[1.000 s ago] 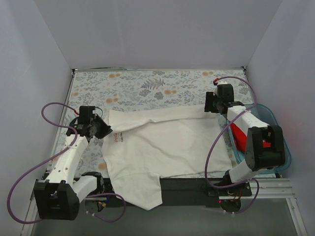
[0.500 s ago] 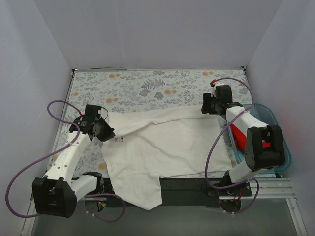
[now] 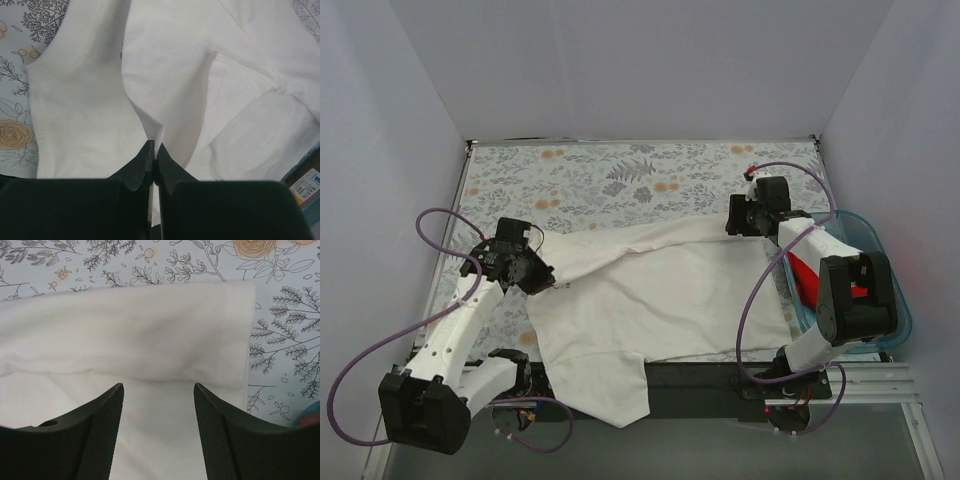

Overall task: Fold and stack the t-shirts
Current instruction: Fold the tshirt

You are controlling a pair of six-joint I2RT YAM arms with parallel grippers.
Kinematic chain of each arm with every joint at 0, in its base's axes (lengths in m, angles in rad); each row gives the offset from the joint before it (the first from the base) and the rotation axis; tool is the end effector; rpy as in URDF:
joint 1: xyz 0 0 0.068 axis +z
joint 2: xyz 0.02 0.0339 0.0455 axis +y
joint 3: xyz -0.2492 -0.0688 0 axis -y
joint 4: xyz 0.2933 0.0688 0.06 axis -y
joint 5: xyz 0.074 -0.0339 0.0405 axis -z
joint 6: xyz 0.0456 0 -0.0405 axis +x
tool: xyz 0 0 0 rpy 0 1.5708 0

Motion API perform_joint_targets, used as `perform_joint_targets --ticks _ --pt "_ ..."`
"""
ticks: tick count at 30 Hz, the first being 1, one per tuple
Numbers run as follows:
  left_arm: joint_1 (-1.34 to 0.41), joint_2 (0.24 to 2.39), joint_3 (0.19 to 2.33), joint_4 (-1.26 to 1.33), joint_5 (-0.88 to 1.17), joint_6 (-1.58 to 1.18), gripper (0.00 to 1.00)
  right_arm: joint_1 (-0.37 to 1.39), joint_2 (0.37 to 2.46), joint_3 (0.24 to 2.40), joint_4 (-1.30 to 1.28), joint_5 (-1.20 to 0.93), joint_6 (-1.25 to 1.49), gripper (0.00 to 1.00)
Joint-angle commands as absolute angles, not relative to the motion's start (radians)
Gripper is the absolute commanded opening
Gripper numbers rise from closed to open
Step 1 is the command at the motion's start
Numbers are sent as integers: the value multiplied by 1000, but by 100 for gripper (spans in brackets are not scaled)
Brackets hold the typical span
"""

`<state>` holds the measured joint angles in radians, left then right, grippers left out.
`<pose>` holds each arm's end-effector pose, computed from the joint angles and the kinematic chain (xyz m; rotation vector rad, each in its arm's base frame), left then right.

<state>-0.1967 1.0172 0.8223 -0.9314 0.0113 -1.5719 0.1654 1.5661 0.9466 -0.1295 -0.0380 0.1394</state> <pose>0.2351 -0.0474 0.2196 -1.7904 2.1856 -0.5040 0.3746 0.0643 0.1598 -0.0495 2.3269 0.1977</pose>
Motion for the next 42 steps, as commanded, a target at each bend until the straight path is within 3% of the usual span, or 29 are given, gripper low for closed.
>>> perform_joint_targets --ticks 1,9,11,15,16,18,19,23,26,31,37,42 --pt "-207 971 815 -968 -32 -1635 0 170 1577 940 -98 -60 149 65" --pt "-221 940 655 -914 -6 -1669 0 172 1586 933 -92 -81 155 65" --pt "-225 934 620 -873 60 -1681 4 170 1586 931 -92 -83 155 65" --pt "-235 916 607 -842 63 -1687 18 170 1585 936 -91 -77 155 65" --pt "-236 913 633 -833 54 -1678 28 170 1586 940 -92 -75 156 65" --pt "-236 914 666 -821 35 -1634 36 172 1591 949 -94 -75 155 65" --pt "-236 917 682 -805 23 -1617 47 170 1592 960 -94 -74 153 65" --pt "-233 972 782 -789 -139 -1556 67 170 1601 994 -94 -74 155 64" --pt "-186 1035 790 -694 -241 -1500 67 170 1620 1028 -94 -80 155 63" --pt "-22 1175 772 -435 -135 -1424 63 150 1651 1077 -94 -112 181 61" --pt "-2 1399 845 -295 -81 -1381 54 141 1704 1112 -91 -140 195 60" --pt "37 1491 885 -247 -43 -1374 53 132 1744 1121 -91 -144 201 60"
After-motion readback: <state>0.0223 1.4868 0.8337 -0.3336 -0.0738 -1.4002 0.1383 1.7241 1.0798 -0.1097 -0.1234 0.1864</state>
